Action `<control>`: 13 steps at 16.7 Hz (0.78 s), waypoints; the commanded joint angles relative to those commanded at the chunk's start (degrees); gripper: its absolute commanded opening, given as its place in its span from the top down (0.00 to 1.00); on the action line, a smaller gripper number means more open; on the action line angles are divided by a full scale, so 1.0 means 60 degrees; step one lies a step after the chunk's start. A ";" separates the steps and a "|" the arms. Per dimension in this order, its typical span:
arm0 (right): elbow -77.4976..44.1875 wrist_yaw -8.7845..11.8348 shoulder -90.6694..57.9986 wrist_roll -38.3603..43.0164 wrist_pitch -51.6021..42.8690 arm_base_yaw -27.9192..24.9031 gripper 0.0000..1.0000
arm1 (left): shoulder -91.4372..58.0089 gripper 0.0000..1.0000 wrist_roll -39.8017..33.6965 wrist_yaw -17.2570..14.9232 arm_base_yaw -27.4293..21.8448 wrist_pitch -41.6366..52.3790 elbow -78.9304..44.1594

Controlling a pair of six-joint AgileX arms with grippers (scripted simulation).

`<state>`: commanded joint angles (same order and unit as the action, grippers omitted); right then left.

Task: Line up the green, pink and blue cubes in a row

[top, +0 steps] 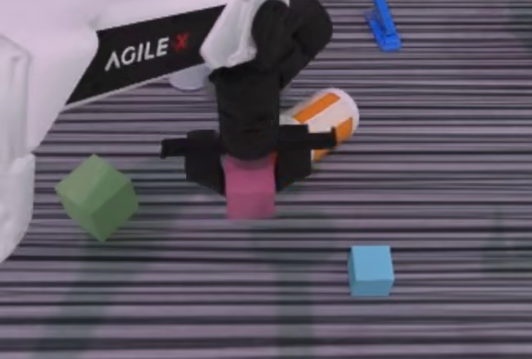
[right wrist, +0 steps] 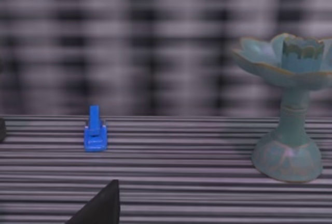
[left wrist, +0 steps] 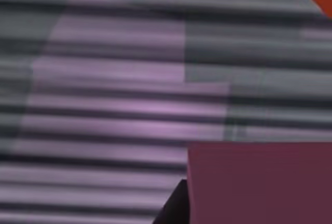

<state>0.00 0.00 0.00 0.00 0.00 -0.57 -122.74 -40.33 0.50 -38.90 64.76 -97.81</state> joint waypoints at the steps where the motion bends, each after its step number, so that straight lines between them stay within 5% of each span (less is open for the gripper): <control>1: 0.0000 0.0000 0.0000 0.0000 0.0000 0.0000 0.00 | -0.0034 1.00 -0.0319 -0.0001 -0.0439 0.0117 -0.0129; 5: 0.0000 0.0000 0.0000 0.0000 0.0000 0.0000 0.00 | -0.0041 1.00 -0.1250 0.0003 -0.1632 0.0396 -0.0510; 13: 0.0000 0.0000 0.0000 0.0000 0.0000 0.0000 0.00 | -0.0196 1.00 -0.1299 0.0005 -0.1676 -0.0287 -0.0001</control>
<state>0.00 0.00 0.00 0.00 0.00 -0.57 -123.91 -48.12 0.53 -48.96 63.04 -97.82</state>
